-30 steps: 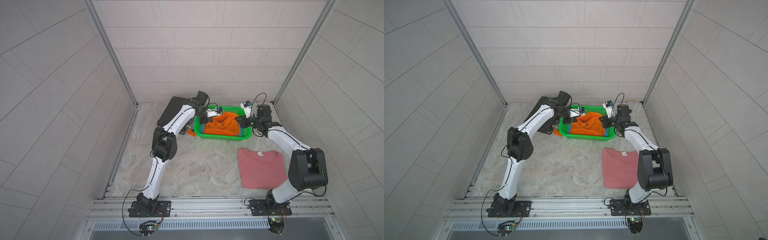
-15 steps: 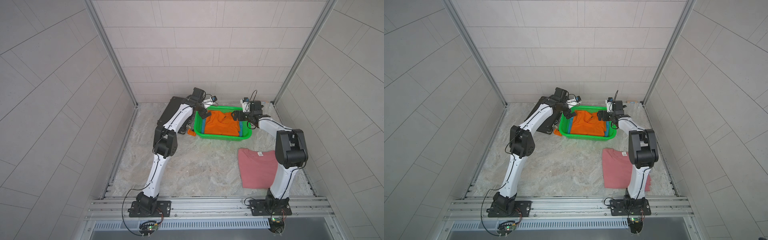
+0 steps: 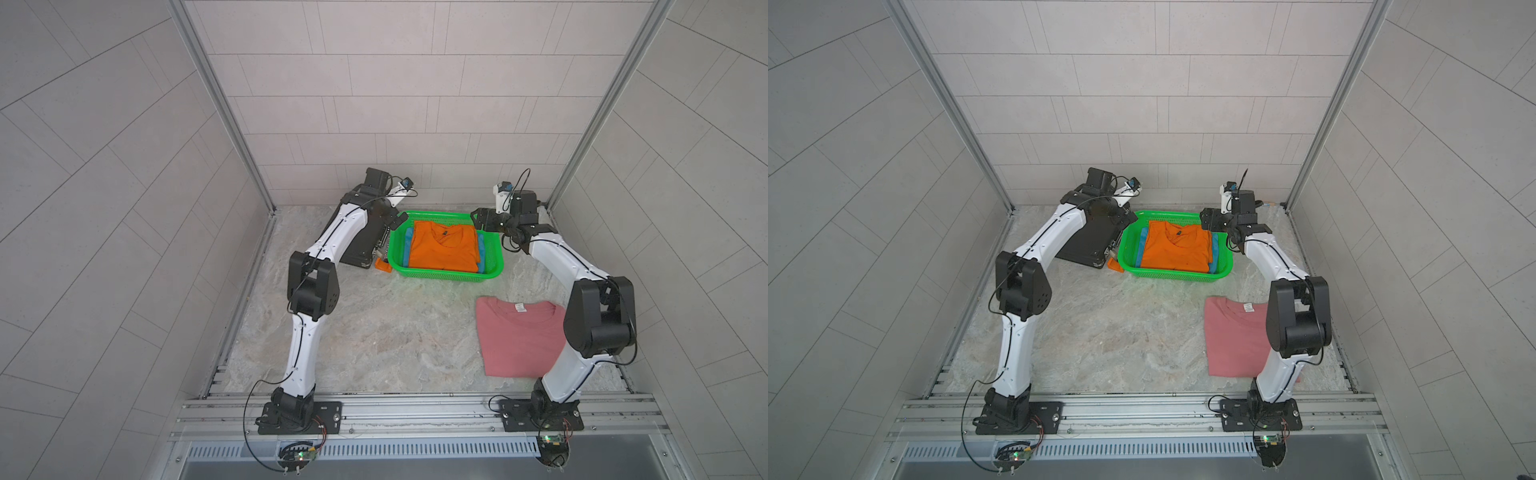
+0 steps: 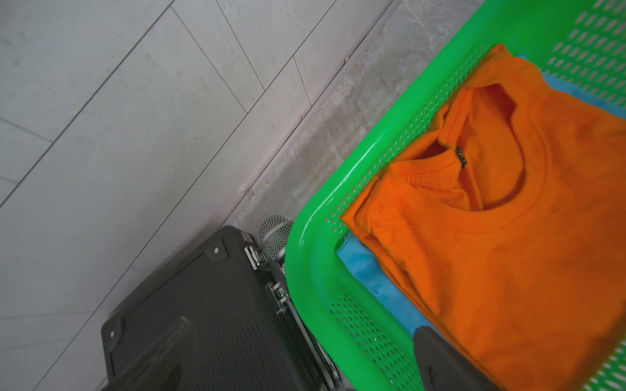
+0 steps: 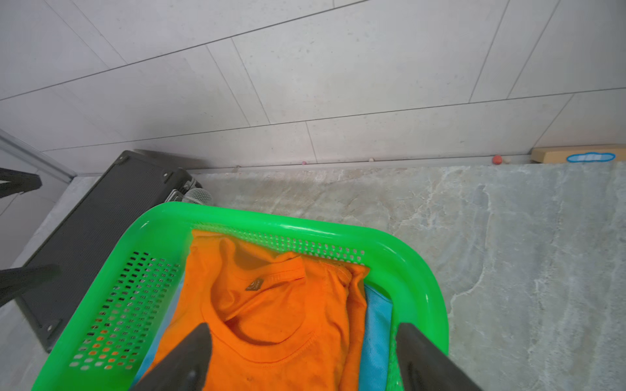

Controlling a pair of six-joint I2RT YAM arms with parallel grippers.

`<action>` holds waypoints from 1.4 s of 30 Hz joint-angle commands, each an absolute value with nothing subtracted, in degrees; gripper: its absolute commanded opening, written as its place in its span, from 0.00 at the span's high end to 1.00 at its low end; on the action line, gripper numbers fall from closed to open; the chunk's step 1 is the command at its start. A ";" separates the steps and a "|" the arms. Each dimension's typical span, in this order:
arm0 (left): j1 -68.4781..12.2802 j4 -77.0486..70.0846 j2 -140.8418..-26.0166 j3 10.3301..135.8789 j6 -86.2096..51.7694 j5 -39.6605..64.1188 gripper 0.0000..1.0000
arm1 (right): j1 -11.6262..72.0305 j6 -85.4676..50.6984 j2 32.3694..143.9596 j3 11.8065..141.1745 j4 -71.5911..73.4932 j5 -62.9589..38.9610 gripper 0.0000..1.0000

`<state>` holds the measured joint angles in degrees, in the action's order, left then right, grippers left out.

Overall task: Put the folded t-shirts into the basket
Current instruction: Place the T-shirt in the bin, then move the bin to the center of the board.

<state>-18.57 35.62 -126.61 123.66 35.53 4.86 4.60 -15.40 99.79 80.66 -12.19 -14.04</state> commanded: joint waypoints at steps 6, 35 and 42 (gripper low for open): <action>-14.69 37.35 -107.68 106.33 13.76 24.93 0.07 | 8.51 -20.55 103.77 89.29 -25.29 -21.23 0.45; -19.75 33.53 -115.91 96.39 -7.56 5.68 0.31 | 8.00 -25.59 95.75 82.86 -52.05 12.86 0.28; -21.52 33.95 -119.83 99.22 -7.12 5.43 0.58 | 6.25 -23.41 103.25 87.14 -52.57 11.10 0.31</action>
<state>-20.86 32.80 -118.78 97.01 -7.16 6.17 7.16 -24.69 101.75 85.54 -51.46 11.33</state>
